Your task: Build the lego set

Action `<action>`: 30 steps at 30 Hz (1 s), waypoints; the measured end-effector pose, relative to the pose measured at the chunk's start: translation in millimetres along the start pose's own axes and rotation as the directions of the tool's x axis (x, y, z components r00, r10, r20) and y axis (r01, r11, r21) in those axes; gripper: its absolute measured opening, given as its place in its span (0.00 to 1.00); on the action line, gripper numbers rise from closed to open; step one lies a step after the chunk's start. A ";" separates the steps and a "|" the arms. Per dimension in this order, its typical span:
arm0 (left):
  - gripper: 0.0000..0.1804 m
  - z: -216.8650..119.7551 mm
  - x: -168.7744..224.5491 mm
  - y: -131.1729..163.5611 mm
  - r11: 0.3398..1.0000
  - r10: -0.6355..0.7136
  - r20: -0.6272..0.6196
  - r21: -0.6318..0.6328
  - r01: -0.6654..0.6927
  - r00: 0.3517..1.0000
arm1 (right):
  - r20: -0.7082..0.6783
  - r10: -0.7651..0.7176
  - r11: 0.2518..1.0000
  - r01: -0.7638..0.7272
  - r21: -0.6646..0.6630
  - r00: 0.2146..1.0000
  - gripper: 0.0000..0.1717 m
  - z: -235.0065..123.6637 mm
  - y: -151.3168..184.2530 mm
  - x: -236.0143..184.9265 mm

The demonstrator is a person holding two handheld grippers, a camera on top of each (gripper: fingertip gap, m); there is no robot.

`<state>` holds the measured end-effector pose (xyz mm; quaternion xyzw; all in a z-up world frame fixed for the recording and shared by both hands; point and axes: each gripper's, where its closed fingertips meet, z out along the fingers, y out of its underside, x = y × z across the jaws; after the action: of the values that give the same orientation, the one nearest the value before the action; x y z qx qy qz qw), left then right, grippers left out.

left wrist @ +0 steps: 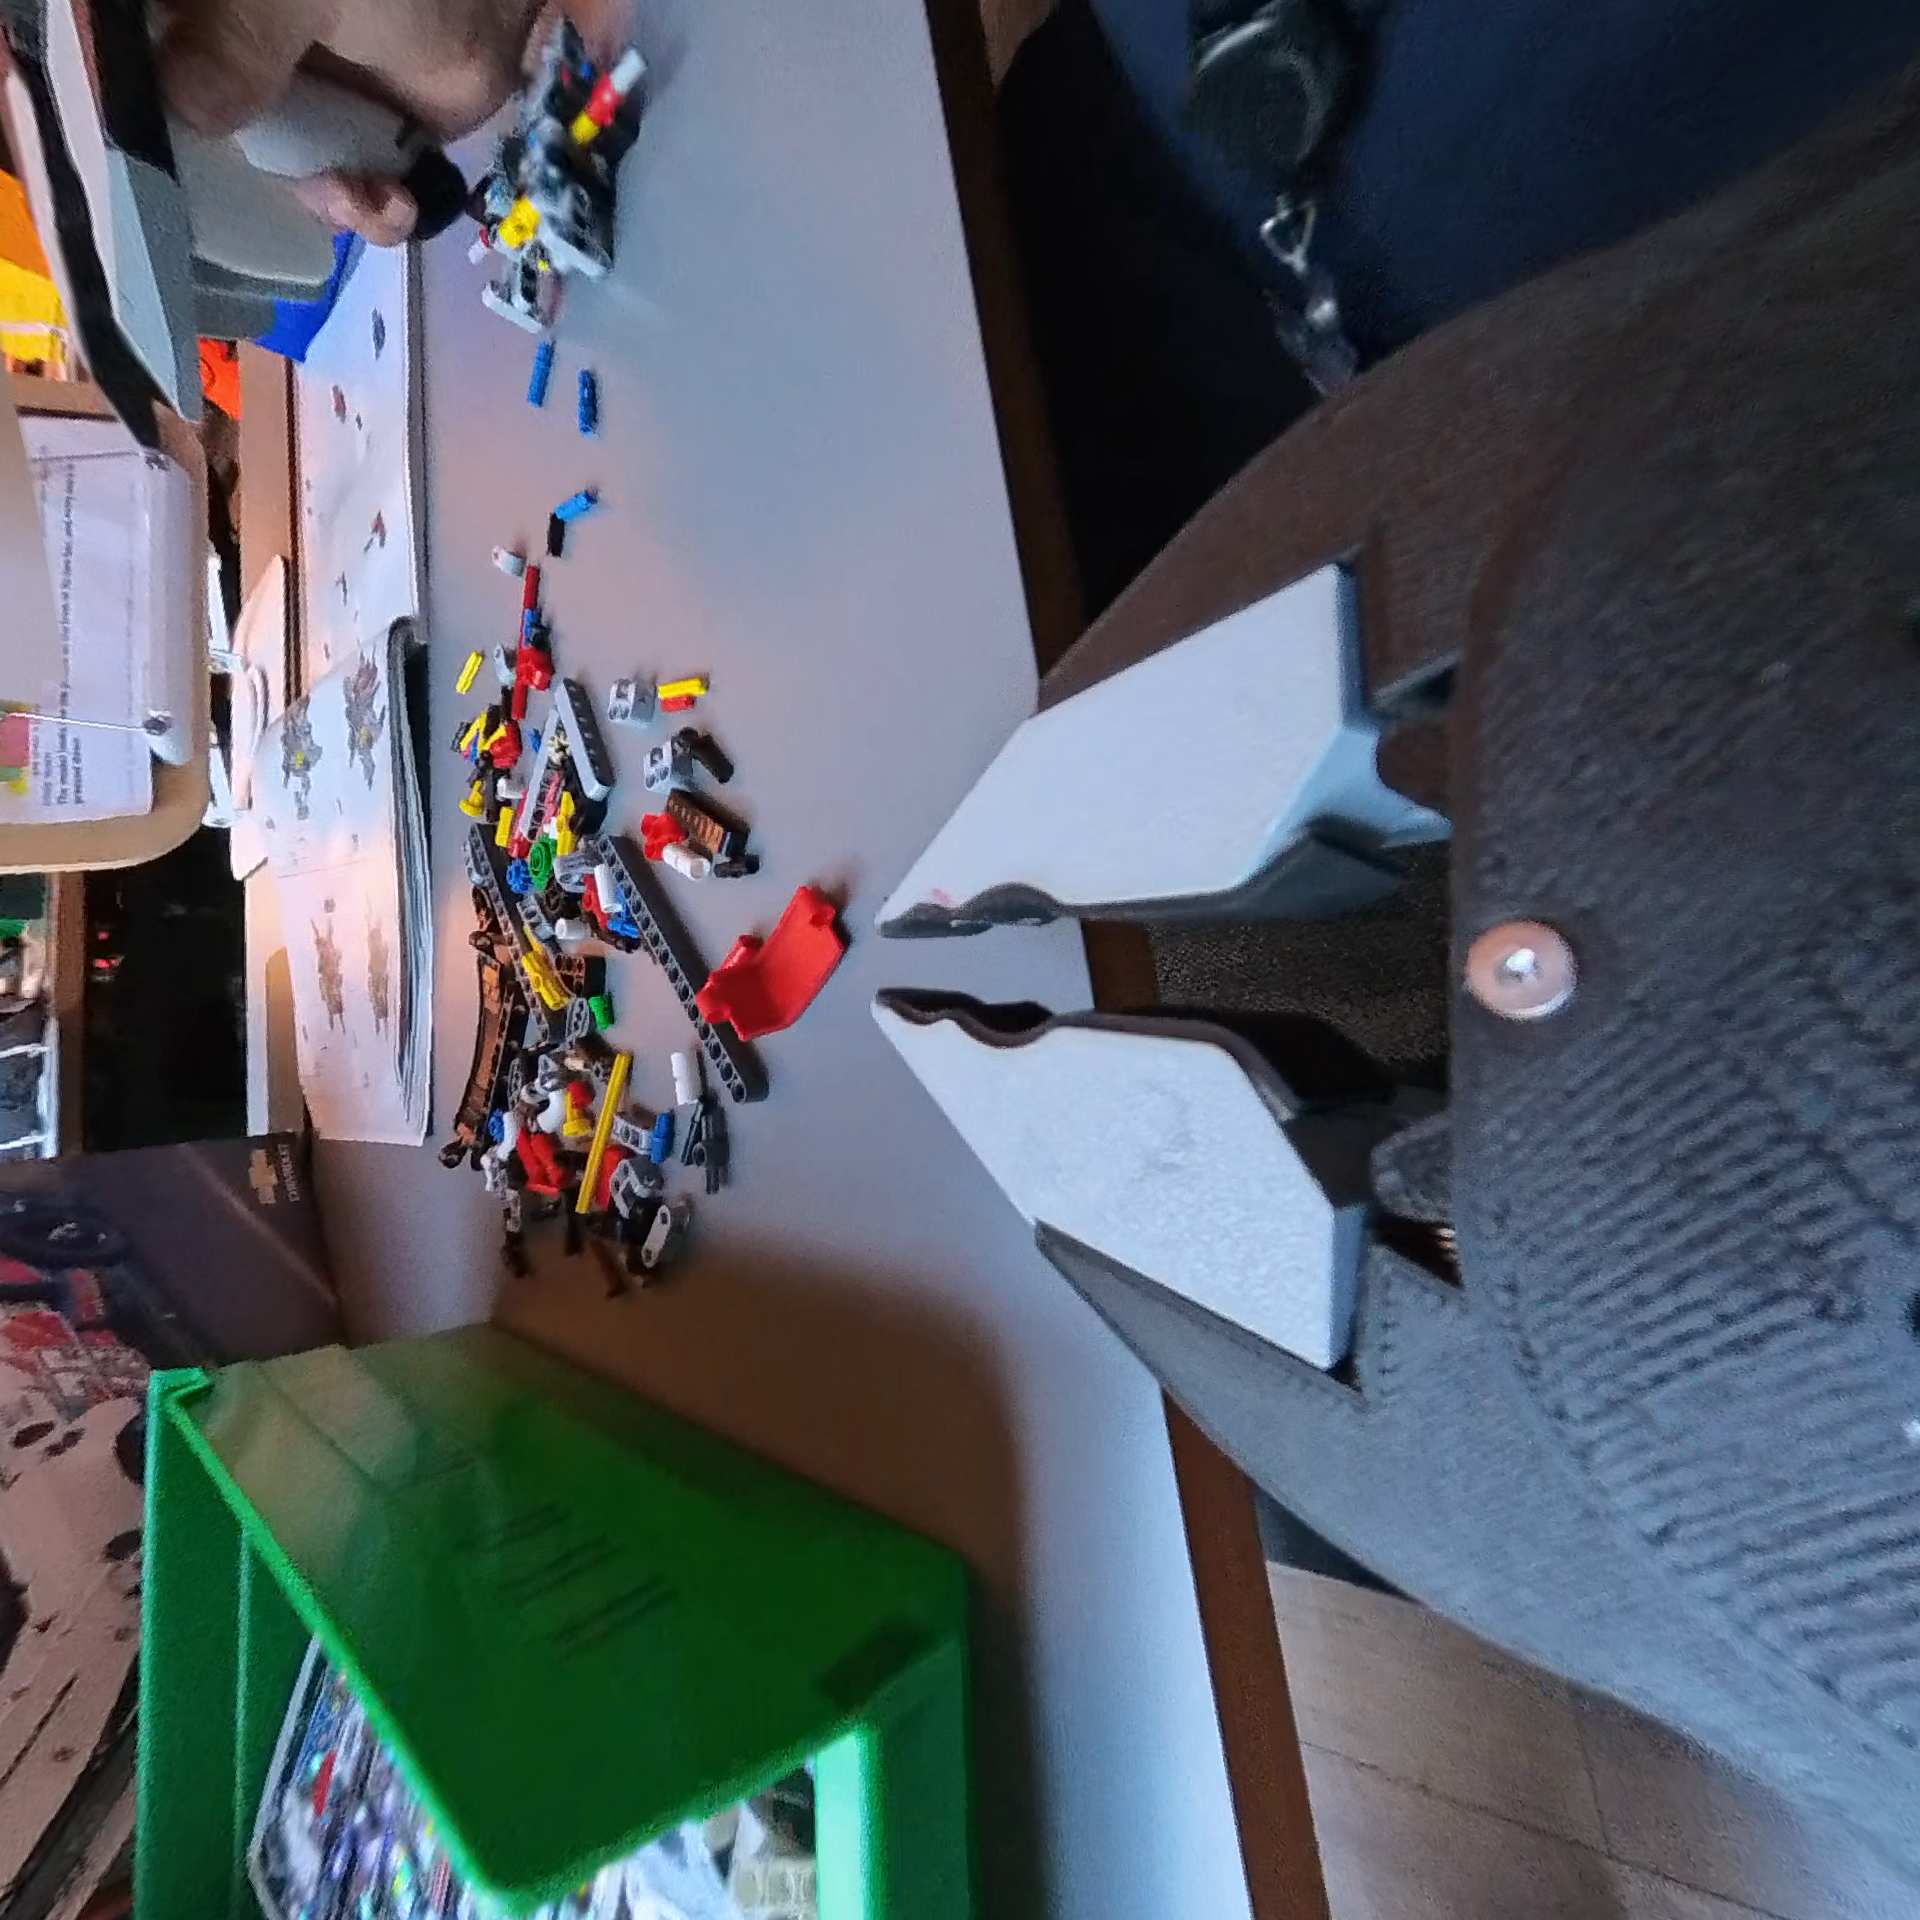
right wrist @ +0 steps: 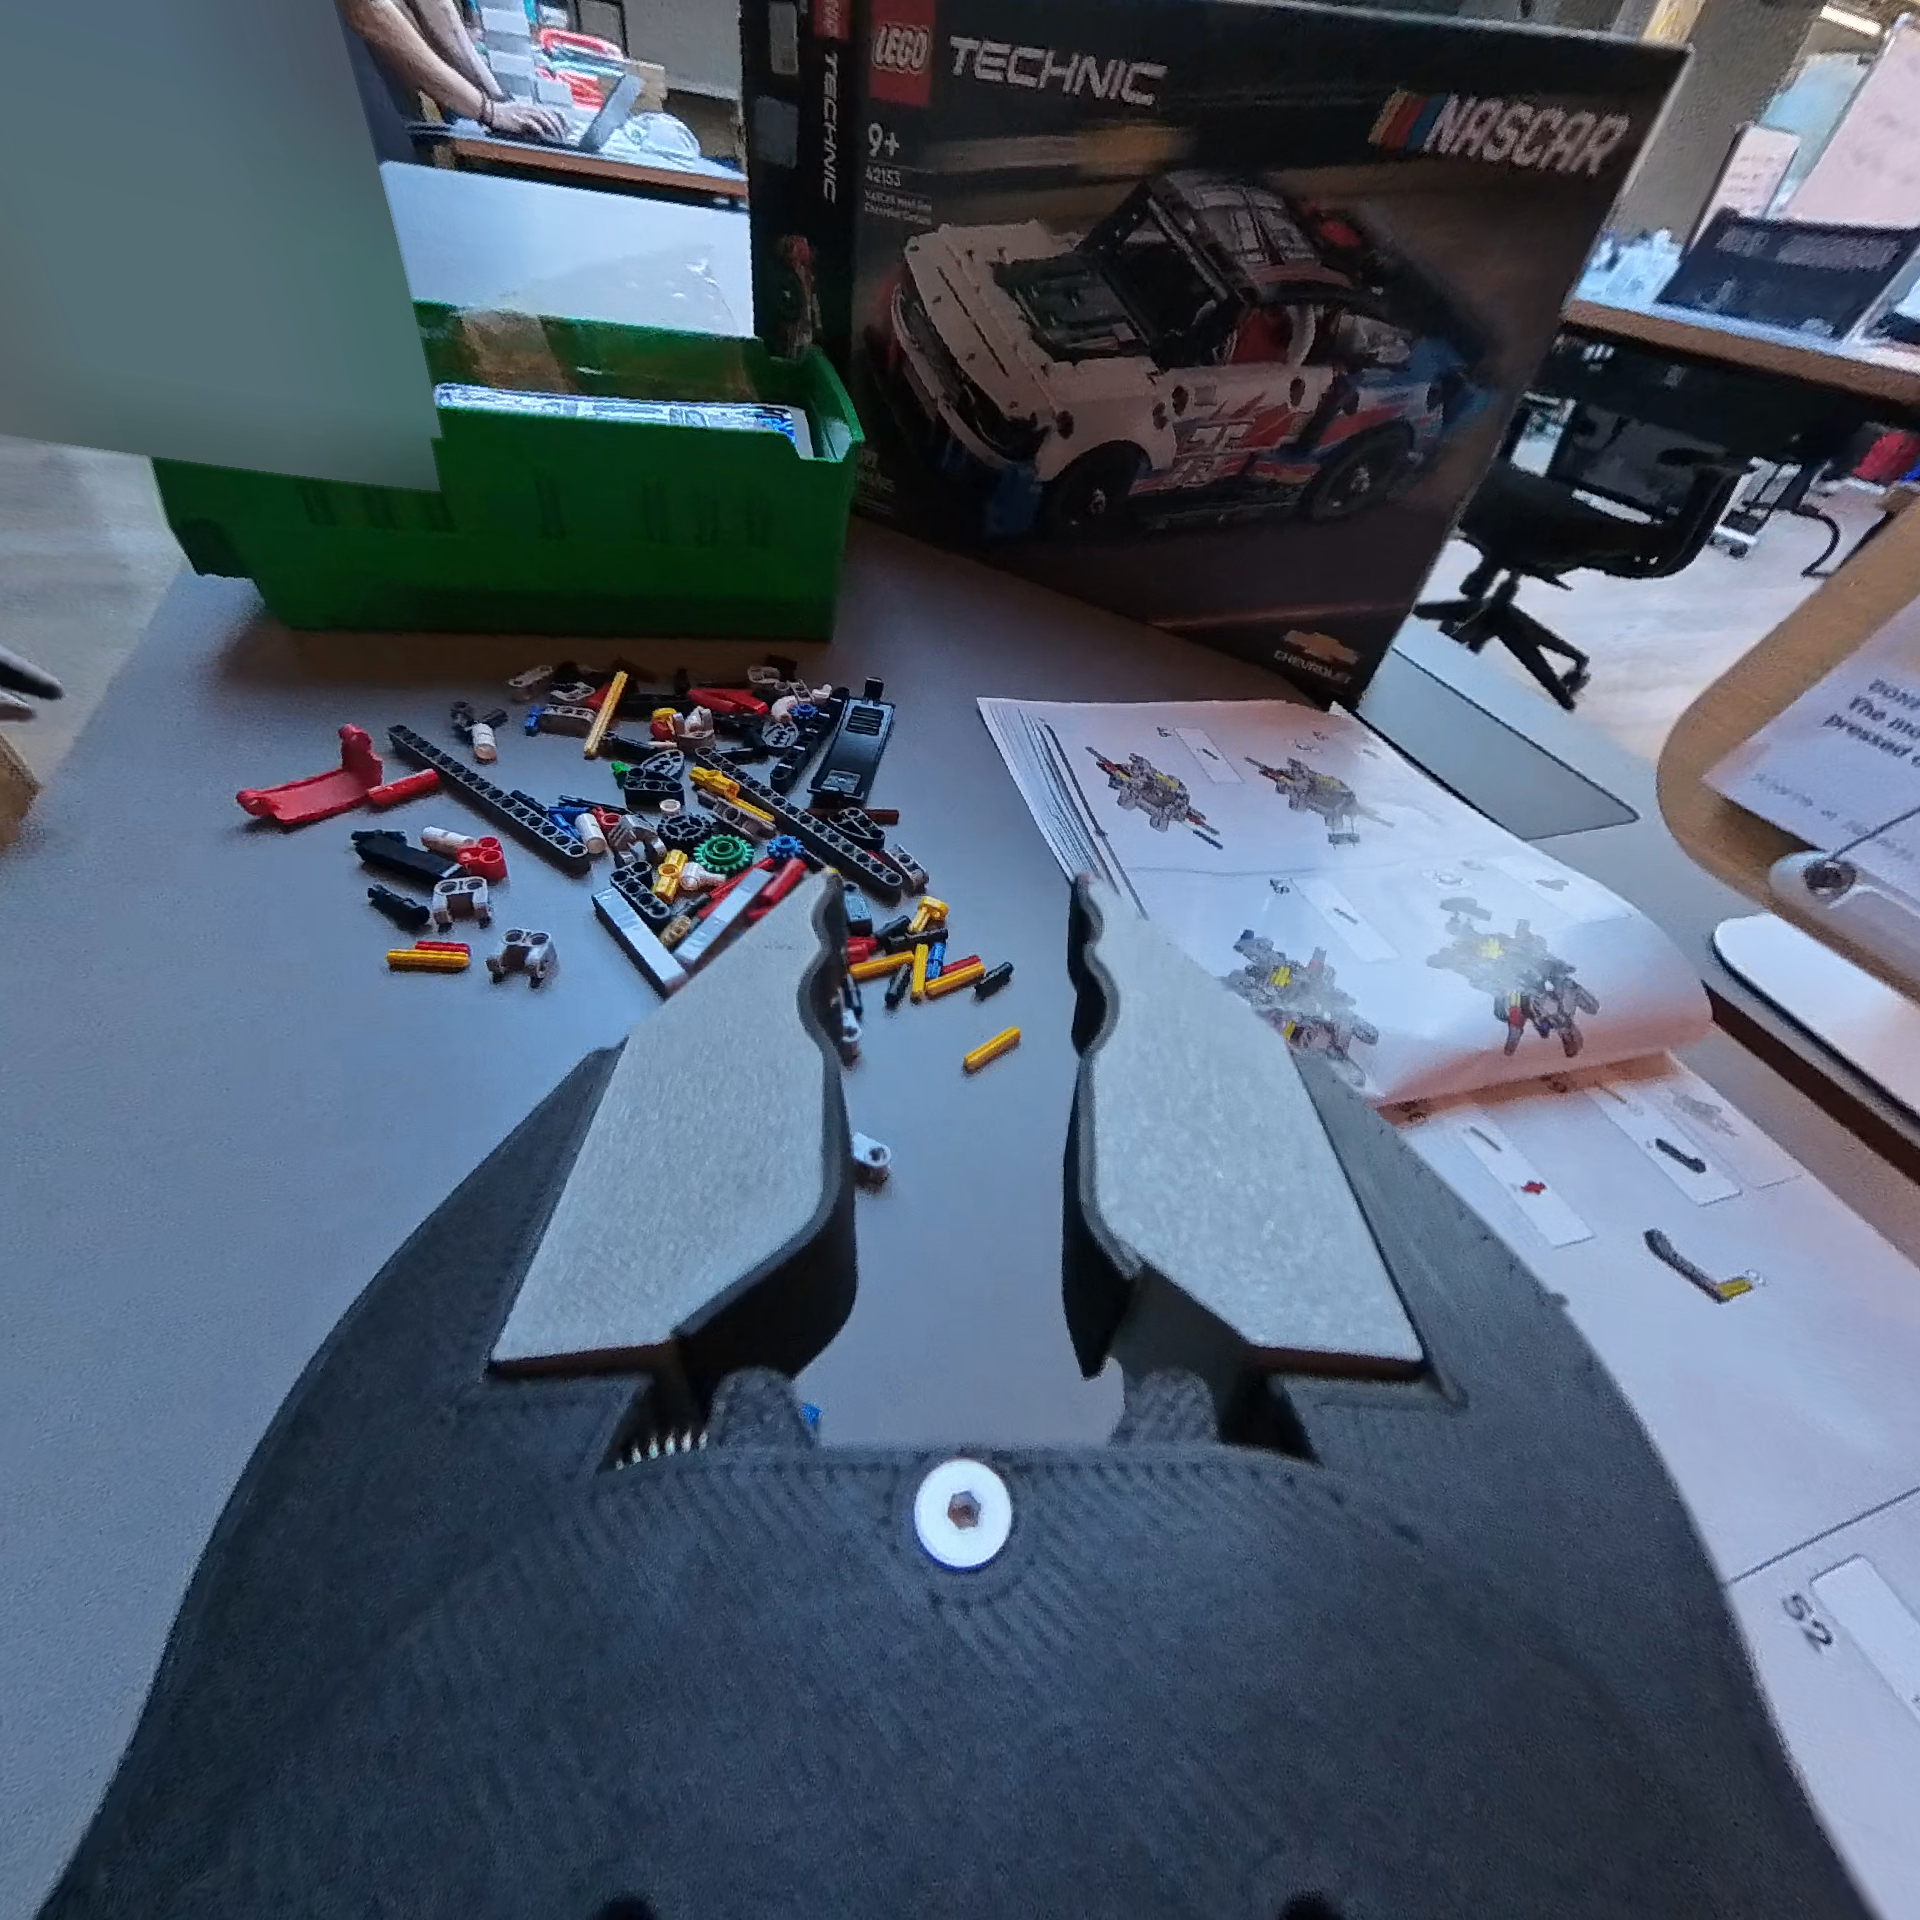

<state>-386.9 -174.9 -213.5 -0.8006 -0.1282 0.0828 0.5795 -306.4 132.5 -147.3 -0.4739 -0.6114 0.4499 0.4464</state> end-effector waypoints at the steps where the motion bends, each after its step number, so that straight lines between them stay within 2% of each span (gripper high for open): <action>1: 0.03 4.2 0.3 3.1 1.000 -0.003 -0.005 -0.007 0.003 1.000 | 0.003 0.015 1.000 -0.015 -0.002 1.000 0.23 -0.1 1.9 1.8; 4: 0.03 14.8 2.0 8.0 1.000 0.000 -0.026 -0.025 0.000 1.000 | 0.032 0.052 0.999 -0.052 0.006 0.998 0.23 -3.3 1.9 1.5; 12: 0.03 25.6 2.0 -10.0 0.999 -0.011 -0.041 0.030 0.013 0.999 | 0.009 0.016 1.000 -0.016 0.021 1.000 0.23 -20.6 -7.4 2.2; 16: 0.03 30.2 3.8 -9.4 1.000 0.015 -0.040 0.020 -0.014 0.999 | 0.006 0.039 0.999 -0.039 0.033 0.999 0.23 -28.0 -9.3 6.1; 30: 0.03 25.8 16.5 -4.9 0.996 0.089 -0.052 -0.017 -0.090 0.995 | -0.008 0.073 0.997 -0.073 0.005 0.997 0.21 -29.2 -3.3 10.3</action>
<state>-379.0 -145.0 -216.7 -0.8129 -0.0781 0.0869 0.5706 -280.2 145.8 -137.1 -0.4968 -0.5906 0.4654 0.4334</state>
